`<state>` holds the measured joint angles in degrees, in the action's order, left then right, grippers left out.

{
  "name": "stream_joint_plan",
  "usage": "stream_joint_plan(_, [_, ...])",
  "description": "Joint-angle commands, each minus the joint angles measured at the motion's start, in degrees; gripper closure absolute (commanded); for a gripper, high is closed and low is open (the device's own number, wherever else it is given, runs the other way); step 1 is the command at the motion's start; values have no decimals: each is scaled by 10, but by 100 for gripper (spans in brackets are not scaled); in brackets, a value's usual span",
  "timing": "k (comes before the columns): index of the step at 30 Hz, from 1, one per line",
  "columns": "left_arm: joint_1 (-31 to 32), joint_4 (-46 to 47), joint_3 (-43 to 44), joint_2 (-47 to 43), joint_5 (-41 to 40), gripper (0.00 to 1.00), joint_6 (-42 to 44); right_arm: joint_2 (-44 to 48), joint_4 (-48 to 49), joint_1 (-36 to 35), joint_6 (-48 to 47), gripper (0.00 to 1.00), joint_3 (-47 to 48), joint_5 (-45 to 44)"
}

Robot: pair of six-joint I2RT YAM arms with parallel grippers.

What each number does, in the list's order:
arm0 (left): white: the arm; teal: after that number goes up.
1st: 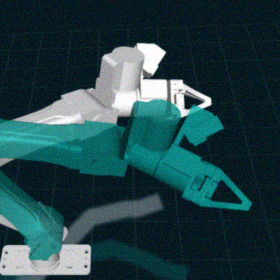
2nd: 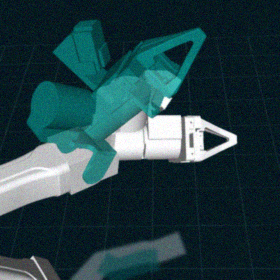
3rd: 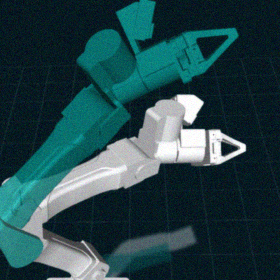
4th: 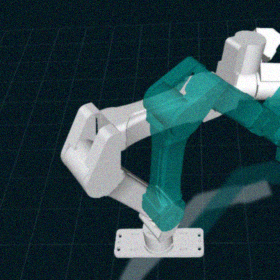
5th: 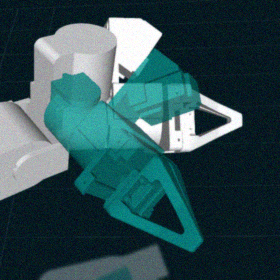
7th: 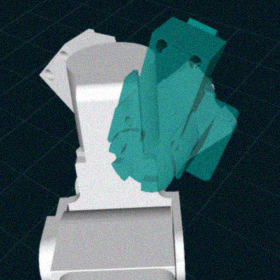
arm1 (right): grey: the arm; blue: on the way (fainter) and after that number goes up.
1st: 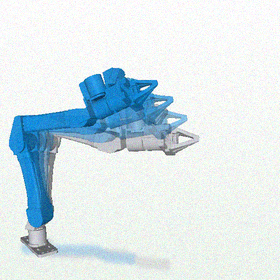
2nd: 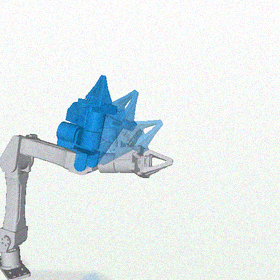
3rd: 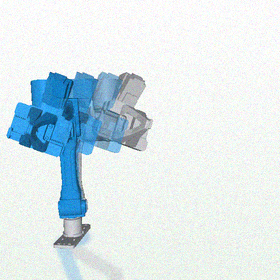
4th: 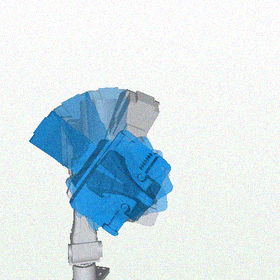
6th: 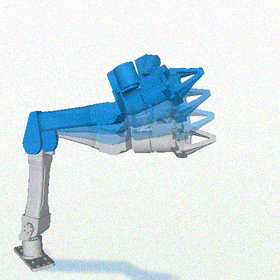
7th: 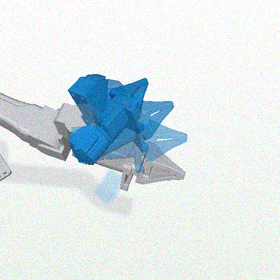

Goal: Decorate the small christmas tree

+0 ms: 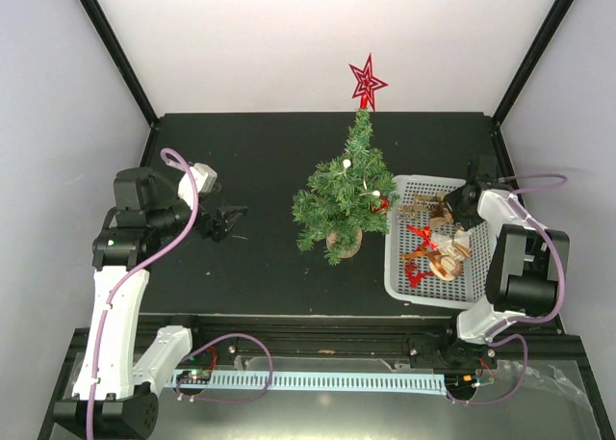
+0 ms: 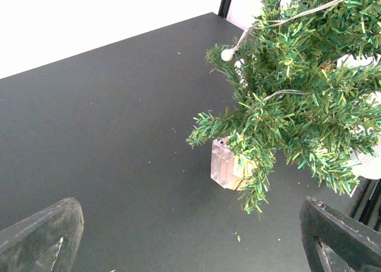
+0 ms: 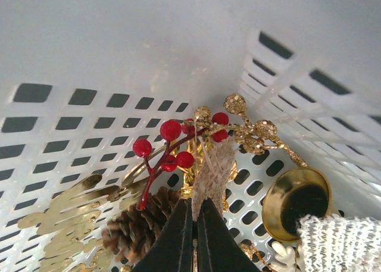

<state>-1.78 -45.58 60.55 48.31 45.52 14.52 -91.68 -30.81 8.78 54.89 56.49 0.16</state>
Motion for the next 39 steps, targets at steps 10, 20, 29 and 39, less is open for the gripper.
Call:
stream_joint_plan(10, [2,11,-11,-18,2,1,2,188,-10,-2,-38,99,-62,4])
stream_joint_plan(20, [12,-19,2,-13,-13,1,26,422,-85,-63,-137,99,-82,57])
stream_joint_plan(29, [31,-38,11,-7,-26,1,48,564,-148,-209,-201,99,-27,74])
stream_joint_plan(39, [38,-44,17,11,-30,1,56,576,-242,-311,-304,99,94,137])
